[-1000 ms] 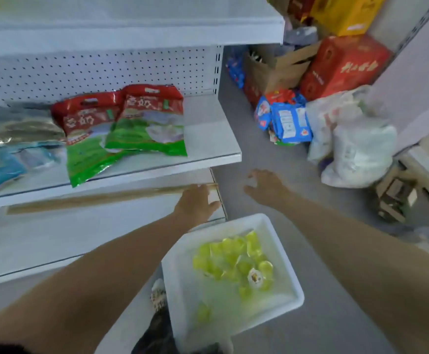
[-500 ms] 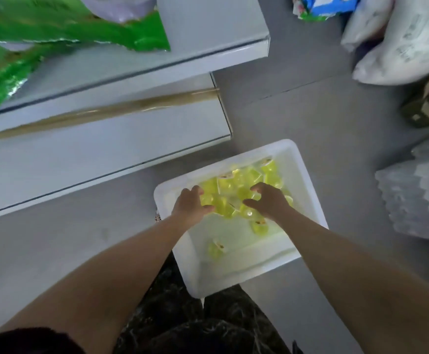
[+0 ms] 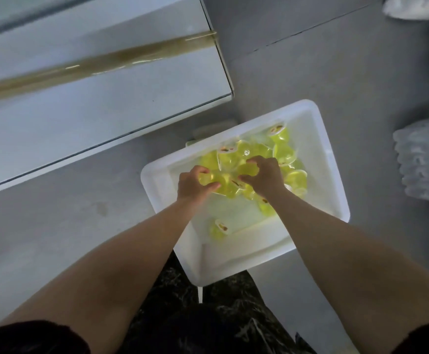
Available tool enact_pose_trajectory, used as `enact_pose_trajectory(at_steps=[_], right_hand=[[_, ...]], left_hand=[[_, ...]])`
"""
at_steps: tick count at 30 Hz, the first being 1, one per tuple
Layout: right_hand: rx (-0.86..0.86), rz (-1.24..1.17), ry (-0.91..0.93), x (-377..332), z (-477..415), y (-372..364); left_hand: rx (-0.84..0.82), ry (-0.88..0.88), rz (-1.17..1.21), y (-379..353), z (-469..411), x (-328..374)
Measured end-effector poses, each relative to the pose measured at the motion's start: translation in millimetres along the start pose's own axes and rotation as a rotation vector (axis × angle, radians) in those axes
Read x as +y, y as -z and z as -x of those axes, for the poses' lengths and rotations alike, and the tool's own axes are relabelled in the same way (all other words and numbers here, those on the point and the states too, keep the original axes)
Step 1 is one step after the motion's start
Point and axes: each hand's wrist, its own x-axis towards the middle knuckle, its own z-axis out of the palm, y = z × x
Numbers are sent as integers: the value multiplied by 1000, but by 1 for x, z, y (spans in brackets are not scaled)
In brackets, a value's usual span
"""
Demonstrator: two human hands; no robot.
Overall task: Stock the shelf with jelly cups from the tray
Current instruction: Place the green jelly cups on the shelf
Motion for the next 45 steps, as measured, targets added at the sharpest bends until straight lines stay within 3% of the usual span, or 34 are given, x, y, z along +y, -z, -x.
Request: enact_pose_trajectory(at_steps=[10, 16, 23, 30, 34, 40, 45], right_hand=[[13, 67, -66, -4, 0, -23], [-55, 62, -82, 0, 4, -21], [-105, -396, -100, 1, 42, 8], [-257, -756, -9, -18, 100, 68], [-289, -861, 132, -37, 128, 109], [-201, -841, 444, -87, 181, 178], [-237, -904, 714, -140, 238, 227]], left_hand=[[120, 101, 169, 5, 3, -18], [106, 147, 226, 8, 9, -22], [58, 211, 354, 25, 44, 2], [-68, 69, 664, 57, 105, 36], [-144, -124, 861, 78, 150, 65], [-39, -353, 1019, 127, 214, 108], [54, -563, 1004, 181, 269, 140]])
